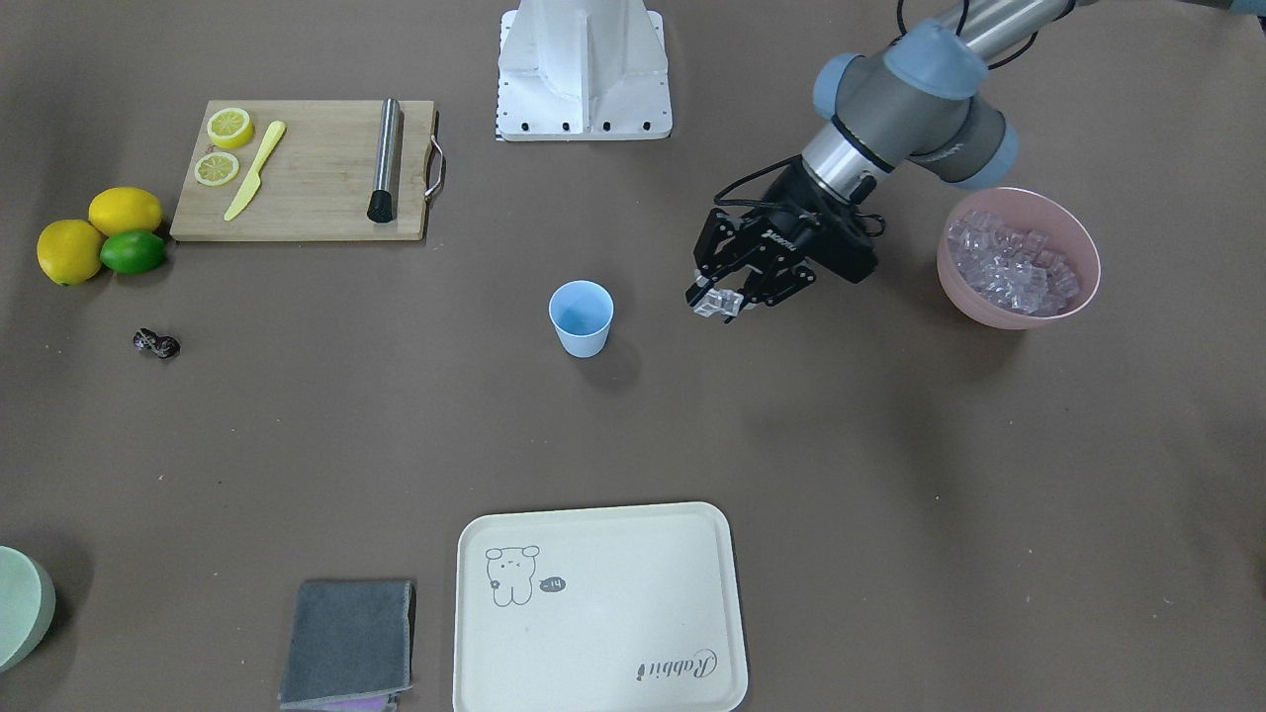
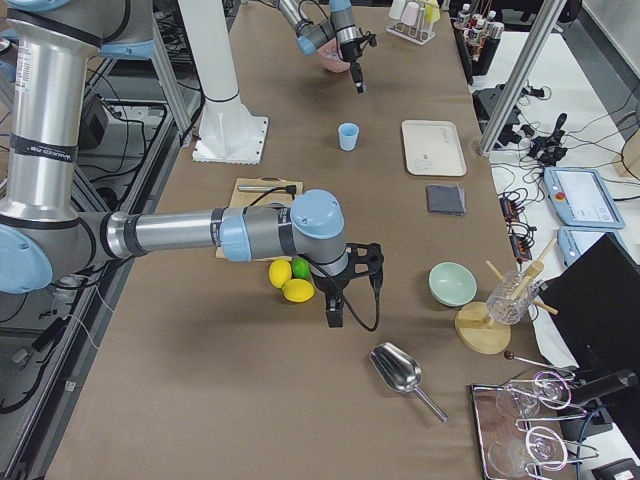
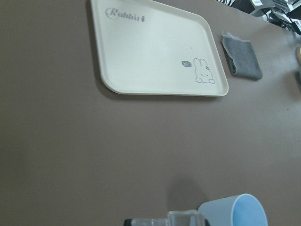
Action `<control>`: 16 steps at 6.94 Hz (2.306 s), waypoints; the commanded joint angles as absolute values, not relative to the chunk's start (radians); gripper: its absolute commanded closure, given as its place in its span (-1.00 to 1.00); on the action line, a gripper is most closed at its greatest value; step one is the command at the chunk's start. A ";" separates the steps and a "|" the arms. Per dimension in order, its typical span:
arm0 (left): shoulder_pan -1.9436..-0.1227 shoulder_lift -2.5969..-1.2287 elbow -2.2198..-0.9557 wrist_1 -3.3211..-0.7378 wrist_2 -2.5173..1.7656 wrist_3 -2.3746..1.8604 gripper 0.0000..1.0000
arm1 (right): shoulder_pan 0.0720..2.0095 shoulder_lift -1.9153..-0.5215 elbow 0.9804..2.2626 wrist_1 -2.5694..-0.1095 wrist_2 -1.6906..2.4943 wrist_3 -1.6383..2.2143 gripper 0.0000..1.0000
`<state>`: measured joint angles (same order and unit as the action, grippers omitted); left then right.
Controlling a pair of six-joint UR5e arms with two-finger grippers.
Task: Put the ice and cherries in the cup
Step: 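Lift the ice cube with the left gripper and carry it over the blue cup, then open the left gripper to drop the ice cube into the blue cup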
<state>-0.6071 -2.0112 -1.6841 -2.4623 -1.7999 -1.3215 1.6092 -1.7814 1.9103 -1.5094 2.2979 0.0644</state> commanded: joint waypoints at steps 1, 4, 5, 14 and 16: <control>-0.519 -2.119 -1.657 -2.395 -1.650 -1.344 1.00 | 1.609 -1.781 1.911 -1.509 2.298 0.064 -1.00; -0.438 -2.166 -1.654 -2.341 -1.513 -1.342 1.00 | 1.608 -1.756 1.904 -1.511 2.299 0.066 -1.00; -0.408 -2.166 -1.654 -2.342 -1.462 -1.341 1.00 | 1.603 -1.753 1.898 -1.512 2.298 0.066 -1.00; -0.333 -2.172 -1.617 -2.345 -1.336 -1.330 1.00 | 1.603 -1.721 1.862 -1.513 2.299 0.071 -1.00; -0.333 -2.161 -1.615 -2.344 -1.335 -1.330 1.00 | 1.603 -1.721 1.862 -1.513 2.299 0.071 -1.00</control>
<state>-0.3327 -2.1696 -1.6152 -2.3444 -1.3360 -1.3309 1.6029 -1.7211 1.8623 -1.5125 2.2994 0.0705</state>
